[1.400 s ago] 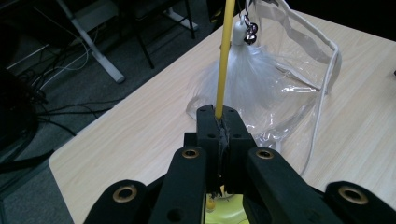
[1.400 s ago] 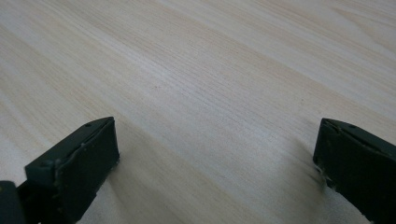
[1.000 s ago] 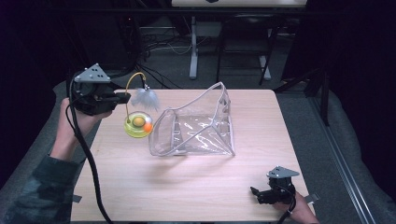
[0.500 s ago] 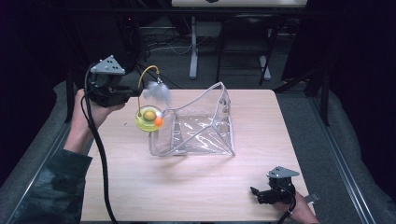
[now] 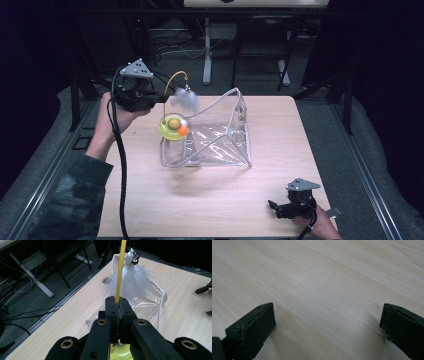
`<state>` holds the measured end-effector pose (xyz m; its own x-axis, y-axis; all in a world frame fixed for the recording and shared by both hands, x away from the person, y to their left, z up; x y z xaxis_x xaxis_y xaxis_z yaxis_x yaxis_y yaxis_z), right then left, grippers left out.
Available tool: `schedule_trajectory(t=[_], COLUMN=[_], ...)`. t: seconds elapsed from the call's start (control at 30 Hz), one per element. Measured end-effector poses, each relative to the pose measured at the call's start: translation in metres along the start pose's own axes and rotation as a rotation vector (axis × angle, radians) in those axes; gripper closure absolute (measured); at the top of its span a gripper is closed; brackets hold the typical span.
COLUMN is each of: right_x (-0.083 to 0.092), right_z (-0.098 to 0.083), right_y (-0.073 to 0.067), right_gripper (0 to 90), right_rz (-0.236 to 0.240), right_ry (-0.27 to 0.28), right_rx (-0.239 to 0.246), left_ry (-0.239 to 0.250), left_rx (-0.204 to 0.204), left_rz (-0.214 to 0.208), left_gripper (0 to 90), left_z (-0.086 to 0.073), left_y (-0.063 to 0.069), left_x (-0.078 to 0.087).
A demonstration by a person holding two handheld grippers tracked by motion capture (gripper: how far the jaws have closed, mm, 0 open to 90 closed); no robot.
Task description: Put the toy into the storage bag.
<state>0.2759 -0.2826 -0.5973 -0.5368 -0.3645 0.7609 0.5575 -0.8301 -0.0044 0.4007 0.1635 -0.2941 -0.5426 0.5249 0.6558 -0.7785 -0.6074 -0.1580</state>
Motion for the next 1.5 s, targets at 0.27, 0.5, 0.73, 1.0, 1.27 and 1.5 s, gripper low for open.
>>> schedule_trajectory(t=[0.27, 0.5, 0.73, 1.0, 1.27, 1.5], right_x=[0.000, 0.000, 0.000, 0.001, 0.001, 0.001], right_z=[0.000, 0.000, 0.000, 0.000, 0.000, 0.000], right_y=[0.000, 0.000, 0.000, 0.000, 0.000, 0.000], right_gripper=[0.0, 0.0, 0.0, 0.0, 0.0, 0.0], right_rz=[0.000, 0.000, 0.002, -0.003, -0.003, -0.003], right_ry=[0.000, 0.001, -0.003, -0.011, -0.008, -0.008], right_rx=[0.000, 0.000, 0.000, 0.007, 0.008, 0.009], left_ry=[-0.015, -0.029, -0.057, -0.082, -0.121, -0.139], left_rx=[-0.001, 0.006, 0.020, 0.026, 0.032, 0.065], left_rz=[-0.036, -0.065, -0.091, -0.117, -0.140, -0.151], left_gripper=[88.7, 88.7, 88.7, 88.7, 88.7, 88.7], left_z=[0.004, 0.003, -0.001, -0.005, -0.011, -0.021], left_y=[0.007, 0.011, 0.014, 0.019, 0.025, 0.025], left_x=[-0.023, -0.039, -0.063, -0.085, -0.108, -0.124])
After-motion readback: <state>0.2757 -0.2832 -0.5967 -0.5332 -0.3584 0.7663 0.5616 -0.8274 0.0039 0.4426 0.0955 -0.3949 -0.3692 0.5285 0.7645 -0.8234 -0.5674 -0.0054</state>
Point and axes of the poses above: each handheld gripper's, and its own axes: x roughly backward along the jaws, z roughly out of its top, y roughly to its right, the point moved 1 cm from there along -x, roughly forward along the jaws, and after that the axes turned 5 degrees about -y, right-handed, at the moved point
